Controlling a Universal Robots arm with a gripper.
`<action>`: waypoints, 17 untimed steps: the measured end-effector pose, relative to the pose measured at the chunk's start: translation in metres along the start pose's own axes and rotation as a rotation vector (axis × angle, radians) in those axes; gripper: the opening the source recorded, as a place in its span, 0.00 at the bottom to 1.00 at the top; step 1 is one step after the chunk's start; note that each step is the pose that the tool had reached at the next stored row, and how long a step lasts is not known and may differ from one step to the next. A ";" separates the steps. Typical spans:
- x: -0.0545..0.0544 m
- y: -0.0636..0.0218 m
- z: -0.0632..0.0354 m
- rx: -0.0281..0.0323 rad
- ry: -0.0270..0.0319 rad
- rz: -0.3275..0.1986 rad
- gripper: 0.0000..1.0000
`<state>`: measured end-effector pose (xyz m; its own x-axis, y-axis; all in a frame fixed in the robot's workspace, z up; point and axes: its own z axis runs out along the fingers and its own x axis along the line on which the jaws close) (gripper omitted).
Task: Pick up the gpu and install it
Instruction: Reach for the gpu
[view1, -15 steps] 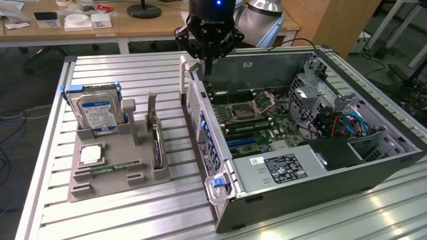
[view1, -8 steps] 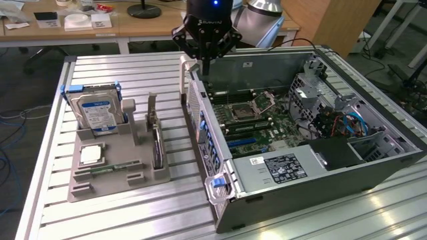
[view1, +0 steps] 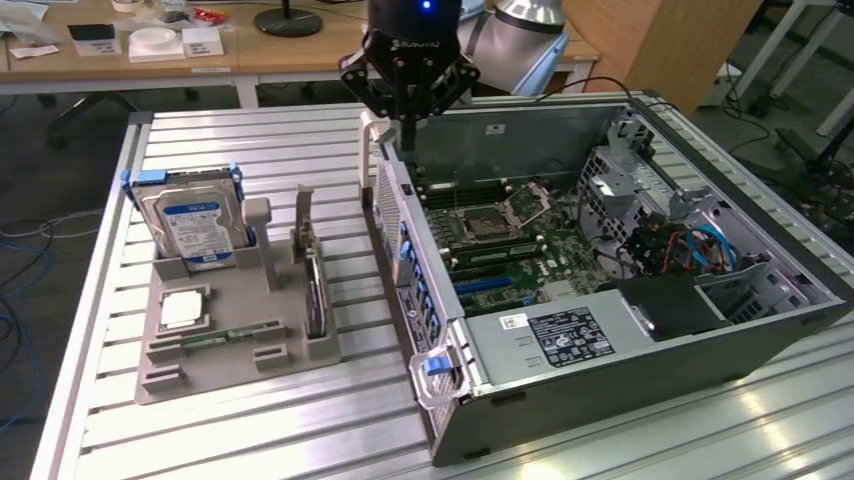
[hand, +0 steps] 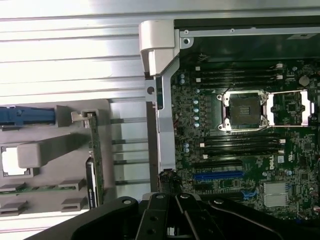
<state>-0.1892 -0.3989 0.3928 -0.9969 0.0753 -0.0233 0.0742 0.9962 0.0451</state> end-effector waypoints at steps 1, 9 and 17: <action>0.001 -0.0001 -0.0001 0.0001 0.0001 0.000 0.11; 0.005 -0.0003 -0.0001 0.0000 0.0000 0.000 0.11; 0.010 -0.0008 -0.0003 0.0000 0.0000 0.000 0.11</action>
<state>-0.1996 -0.3989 0.3928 -0.9969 0.0753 -0.0232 0.0742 0.9962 0.0451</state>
